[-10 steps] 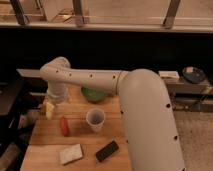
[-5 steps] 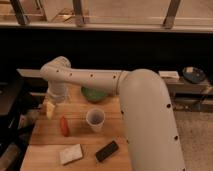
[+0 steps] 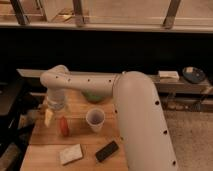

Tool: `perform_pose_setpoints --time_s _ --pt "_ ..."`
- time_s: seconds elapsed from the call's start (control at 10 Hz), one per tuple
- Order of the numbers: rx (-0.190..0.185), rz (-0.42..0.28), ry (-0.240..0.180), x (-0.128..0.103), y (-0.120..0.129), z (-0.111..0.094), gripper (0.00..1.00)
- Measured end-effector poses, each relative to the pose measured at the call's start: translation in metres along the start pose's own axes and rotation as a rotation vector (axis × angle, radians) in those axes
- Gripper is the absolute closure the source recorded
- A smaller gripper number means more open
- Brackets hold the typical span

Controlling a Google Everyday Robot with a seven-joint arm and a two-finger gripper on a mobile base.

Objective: Place the pepper in the ceramic bowl

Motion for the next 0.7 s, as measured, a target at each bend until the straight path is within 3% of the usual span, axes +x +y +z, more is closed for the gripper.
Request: perform_pose_setpoints --time_s 0.7 --pt "-0.08 0.143 0.058 0.017 -0.017 0.053 0.2"
